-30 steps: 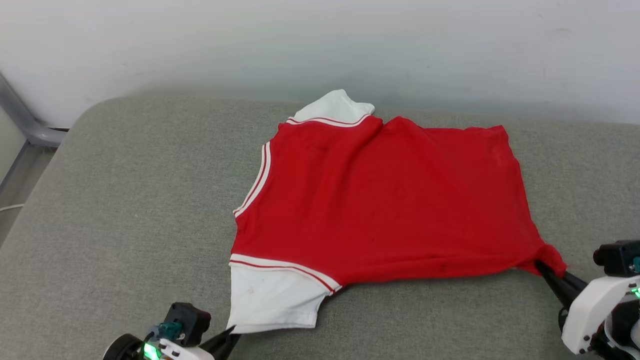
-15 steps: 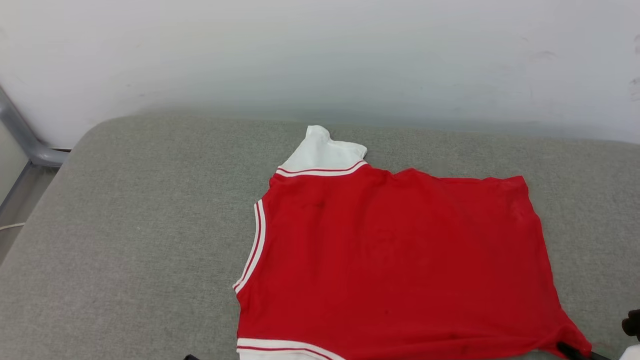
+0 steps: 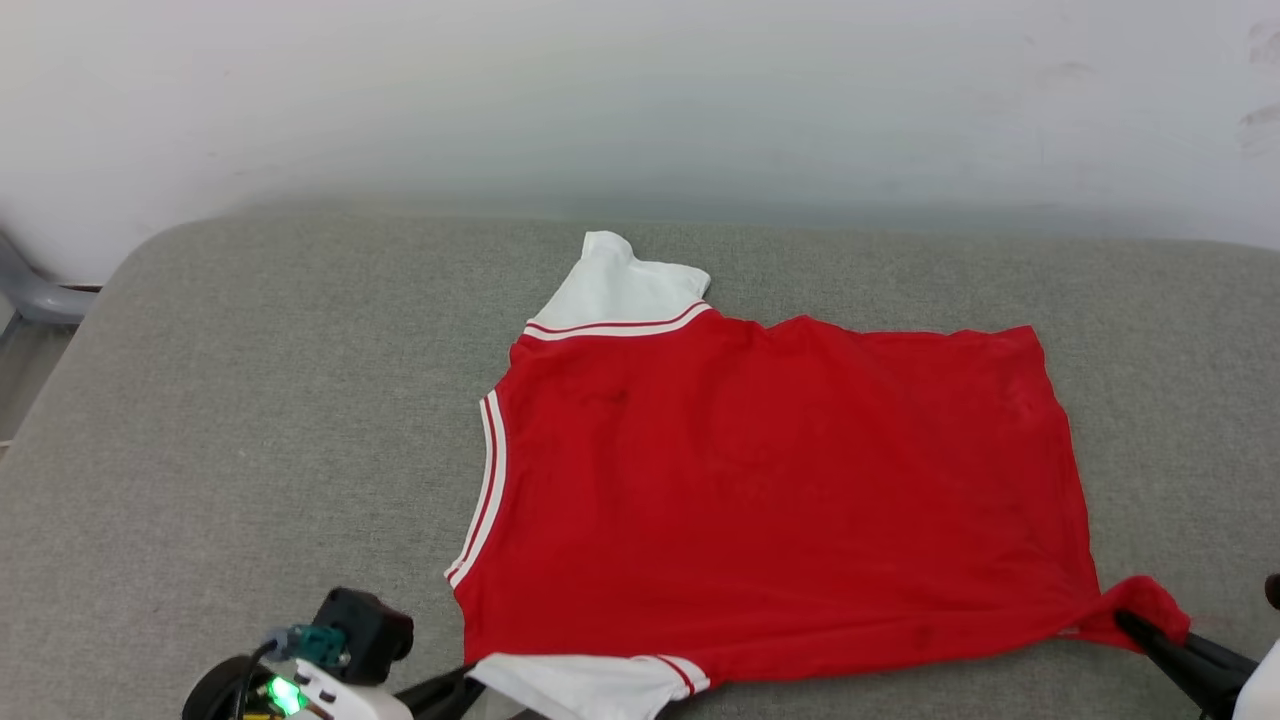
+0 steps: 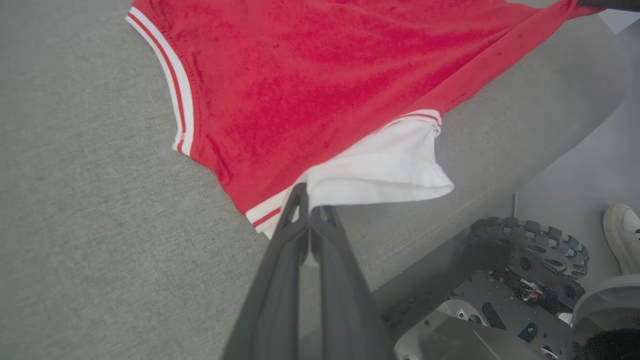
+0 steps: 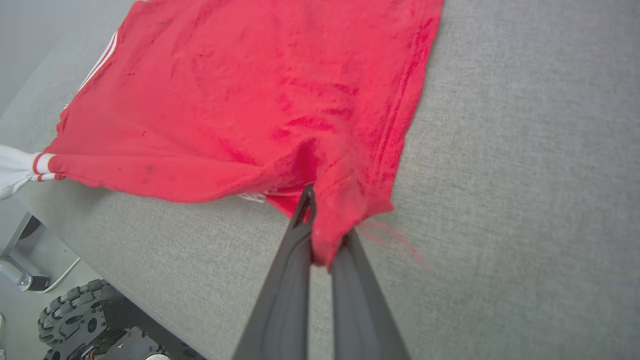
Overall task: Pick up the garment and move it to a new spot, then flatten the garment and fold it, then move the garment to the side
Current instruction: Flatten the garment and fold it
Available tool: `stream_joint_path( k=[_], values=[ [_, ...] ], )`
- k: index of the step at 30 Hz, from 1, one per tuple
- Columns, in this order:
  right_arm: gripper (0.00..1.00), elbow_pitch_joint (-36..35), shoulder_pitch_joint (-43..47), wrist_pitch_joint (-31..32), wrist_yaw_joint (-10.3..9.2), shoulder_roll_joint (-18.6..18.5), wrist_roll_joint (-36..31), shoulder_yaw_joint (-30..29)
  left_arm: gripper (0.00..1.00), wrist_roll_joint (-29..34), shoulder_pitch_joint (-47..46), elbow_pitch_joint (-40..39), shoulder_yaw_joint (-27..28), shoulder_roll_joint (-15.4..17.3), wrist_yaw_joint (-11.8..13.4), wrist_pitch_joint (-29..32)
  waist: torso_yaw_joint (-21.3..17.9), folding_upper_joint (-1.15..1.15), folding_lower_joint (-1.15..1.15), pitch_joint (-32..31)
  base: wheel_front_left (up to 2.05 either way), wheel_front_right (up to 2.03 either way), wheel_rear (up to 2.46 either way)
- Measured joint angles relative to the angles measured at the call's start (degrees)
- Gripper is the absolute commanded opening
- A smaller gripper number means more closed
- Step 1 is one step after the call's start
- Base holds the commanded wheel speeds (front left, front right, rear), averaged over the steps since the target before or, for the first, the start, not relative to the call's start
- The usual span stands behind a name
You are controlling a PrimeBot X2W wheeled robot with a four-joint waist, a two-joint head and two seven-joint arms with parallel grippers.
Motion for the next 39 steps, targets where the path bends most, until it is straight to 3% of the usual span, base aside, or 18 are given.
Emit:
stream_joint_path(
  k=[18, 33, 34, 35, 39],
  values=[
    [0.0, 4.8, -10.4, 6.5, 0.0, 6.7, -9.8, -3.9, 0.0, 5.1, -19.1, 8.6, -1.0, -1.9, -0.7, 1.1, -1.3, 0.0, 0.01, 8.3, 0.0, 0.0, 0.0],
    [0.0, 10.3, -14.8, 10.6, 0.0, 12.3, -15.7, -6.0, 0.0, 9.3, -32.1, 26.3, -8.8, -4.7, -1.8, -2.6, -2.1, 0.0, 0.01, 11.9, 0.0, 0.0, 0.0],
    [0.44, 10.8, -14.9, 10.8, 0.0, 12.7, -15.7, -6.3, 0.42, 9.6, -32.4, 27.3, -9.3, -5.0, -1.8, -3.5, -2.1, 0.0, 0.01, 11.9, 0.0, 0.0, 0.0],
    [1.0, 11.3, -15.0, 10.8, 0.0, 13.1, -16.0, -6.6, 1.0, 10.0, -32.7, 28.3, -9.5, -5.4, -1.8, -4.6, -2.1, 0.0, 0.01, 11.9, 0.0, 0.0, 0.0],
    [1.0, 12.3, -15.2, 10.9, -0.01, 14.7, -16.8, -7.4, 1.0, 11.1, -33.3, 32.6, -9.3, -7.0, -0.4, -8.8, -2.2, 0.0, 0.01, 11.1, 0.0, 0.0, 0.0]
  ],
)
